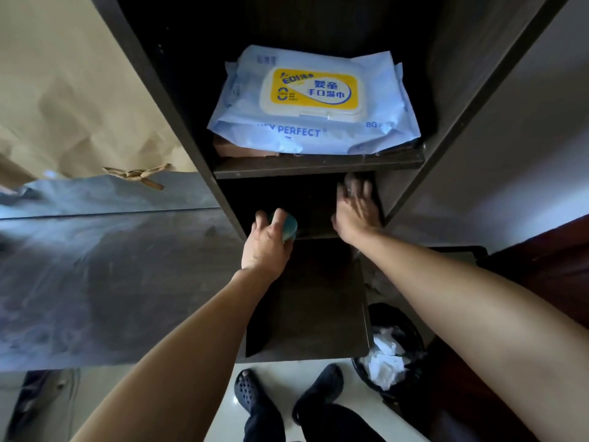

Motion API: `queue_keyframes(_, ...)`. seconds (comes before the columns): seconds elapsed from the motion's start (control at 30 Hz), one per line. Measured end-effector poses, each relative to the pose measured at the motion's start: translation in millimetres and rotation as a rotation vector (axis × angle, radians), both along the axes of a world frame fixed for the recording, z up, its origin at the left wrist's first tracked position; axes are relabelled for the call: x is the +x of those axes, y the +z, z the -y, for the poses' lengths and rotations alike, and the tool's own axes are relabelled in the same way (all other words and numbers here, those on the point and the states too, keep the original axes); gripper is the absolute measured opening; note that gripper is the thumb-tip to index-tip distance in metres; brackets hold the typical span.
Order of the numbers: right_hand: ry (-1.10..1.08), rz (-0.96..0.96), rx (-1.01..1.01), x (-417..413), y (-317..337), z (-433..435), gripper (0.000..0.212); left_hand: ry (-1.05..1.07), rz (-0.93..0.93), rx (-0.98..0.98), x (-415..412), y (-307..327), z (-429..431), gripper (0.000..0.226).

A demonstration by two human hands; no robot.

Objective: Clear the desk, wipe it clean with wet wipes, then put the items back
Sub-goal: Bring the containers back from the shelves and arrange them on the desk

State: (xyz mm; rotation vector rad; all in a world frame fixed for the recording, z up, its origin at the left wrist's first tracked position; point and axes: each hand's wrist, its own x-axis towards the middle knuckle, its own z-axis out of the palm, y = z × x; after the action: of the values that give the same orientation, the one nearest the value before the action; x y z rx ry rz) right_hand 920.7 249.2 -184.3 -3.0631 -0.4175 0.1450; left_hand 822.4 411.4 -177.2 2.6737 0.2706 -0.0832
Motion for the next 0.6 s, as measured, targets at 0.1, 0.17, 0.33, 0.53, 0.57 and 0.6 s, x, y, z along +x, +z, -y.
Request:
queue_keyframes(0.1,-0.004,0.086,0.003,-0.4,-4.6,0.2,0.061,0.016,0.020,-0.008,-1.4,-1.6,1.2,0.053)
queue_keyframes(0.17,0.023,0.140,0.026,-2.4,-5.2,2.1,0.058,0.015,0.032,-0.014,-4.7,-1.1,1.7,0.053)
queue_keyframes(0.33,-0.018,0.072,0.233,-8.1,-2.7,6.3,0.043,-0.041,0.041,-0.018,-24.8,0.9,-0.4,0.053)
queue_keyframes(0.53,-0.055,0.019,0.265,-40.9,2.6,2.3,0.042,-0.061,0.004,-0.028,-79.3,0.2,-21.9,0.055)
queue_keyframes(0.57,-0.042,0.000,0.282,-51.5,3.2,-0.7,0.042,-0.065,-0.010,-0.013,-91.7,0.7,-29.2,0.054)
queue_keyframes(0.6,-0.034,-0.017,0.315,-64.0,3.4,-5.0,0.041,-0.066,-0.025,0.001,-104.6,0.7,-37.7,0.053)
